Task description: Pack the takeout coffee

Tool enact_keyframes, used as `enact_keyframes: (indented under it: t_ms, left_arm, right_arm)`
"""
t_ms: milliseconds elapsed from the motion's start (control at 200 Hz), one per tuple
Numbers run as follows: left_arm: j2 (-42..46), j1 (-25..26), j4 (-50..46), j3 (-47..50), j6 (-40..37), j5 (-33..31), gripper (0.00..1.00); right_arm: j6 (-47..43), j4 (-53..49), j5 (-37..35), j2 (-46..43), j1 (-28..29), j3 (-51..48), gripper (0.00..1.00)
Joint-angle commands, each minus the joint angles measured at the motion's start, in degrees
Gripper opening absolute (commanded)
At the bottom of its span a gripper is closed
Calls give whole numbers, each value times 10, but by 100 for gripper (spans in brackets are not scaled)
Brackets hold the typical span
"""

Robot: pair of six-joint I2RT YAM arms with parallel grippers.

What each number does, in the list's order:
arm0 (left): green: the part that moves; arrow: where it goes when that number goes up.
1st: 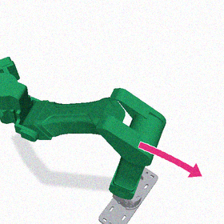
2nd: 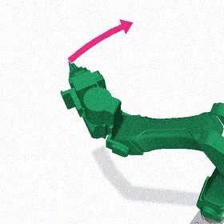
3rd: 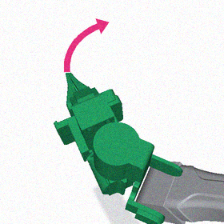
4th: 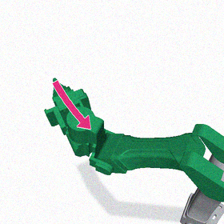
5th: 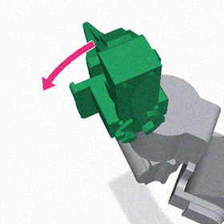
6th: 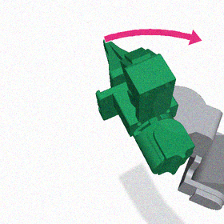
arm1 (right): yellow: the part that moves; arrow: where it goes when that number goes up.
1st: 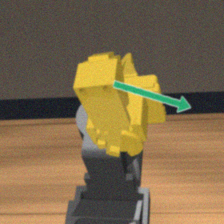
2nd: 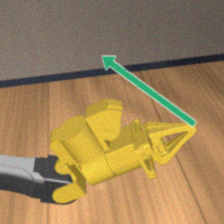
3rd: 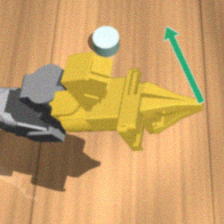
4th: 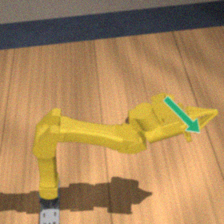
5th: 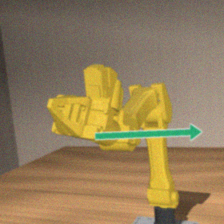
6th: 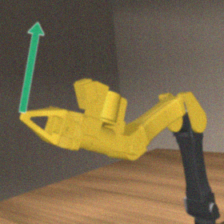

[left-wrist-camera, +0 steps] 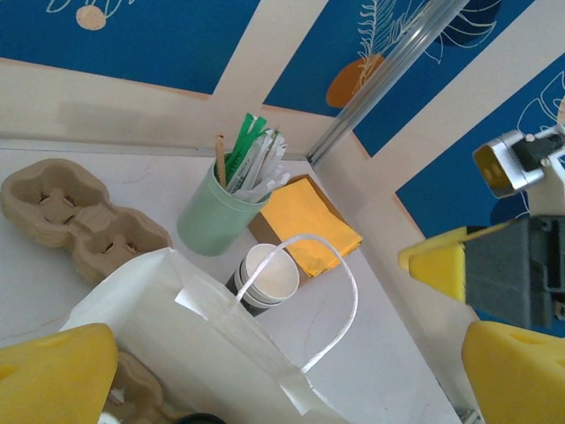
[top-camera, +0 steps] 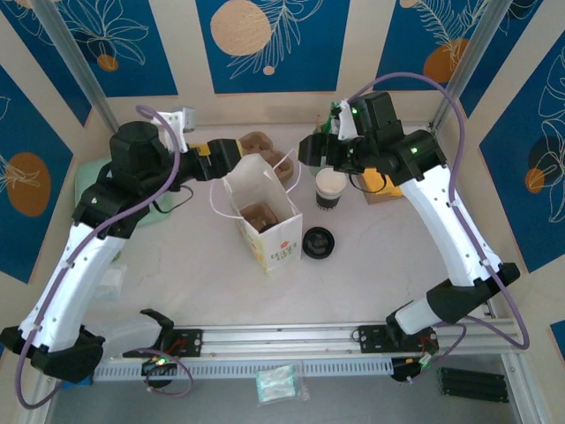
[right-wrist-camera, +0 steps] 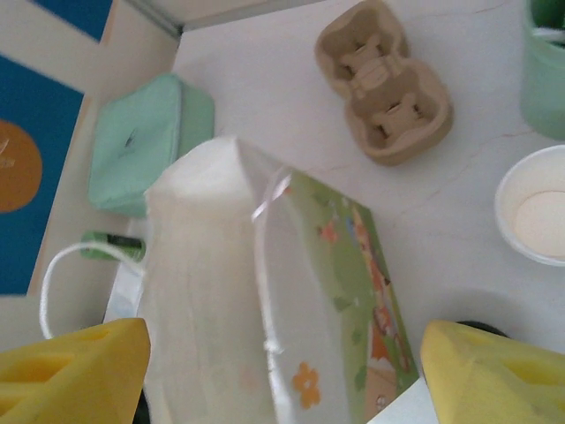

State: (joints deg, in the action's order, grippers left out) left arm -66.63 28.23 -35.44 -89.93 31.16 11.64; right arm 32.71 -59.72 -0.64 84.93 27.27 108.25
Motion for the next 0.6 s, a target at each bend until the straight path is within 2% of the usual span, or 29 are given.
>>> enact_keyframes:
  t_ms: [0, 135, 275, 595]
  left_arm:
    - [-27, 20, 21, -27, -4, 8, 99]
    - [-74, 52, 26, -64, -12, -4, 99]
    - [-136, 86, 7, -125, -33, -22, 99]
    - [-259, 144, -27, -241, -67, -43, 100]
  right_arm:
    - [25, 38, 26, 4, -54, -20, 80]
    - [30, 49, 50, 33, -124, -28, 76]
    - [25, 55, 64, 80, -172, -18, 72]
    - [-20, 41, 36, 212, -184, 77, 63]
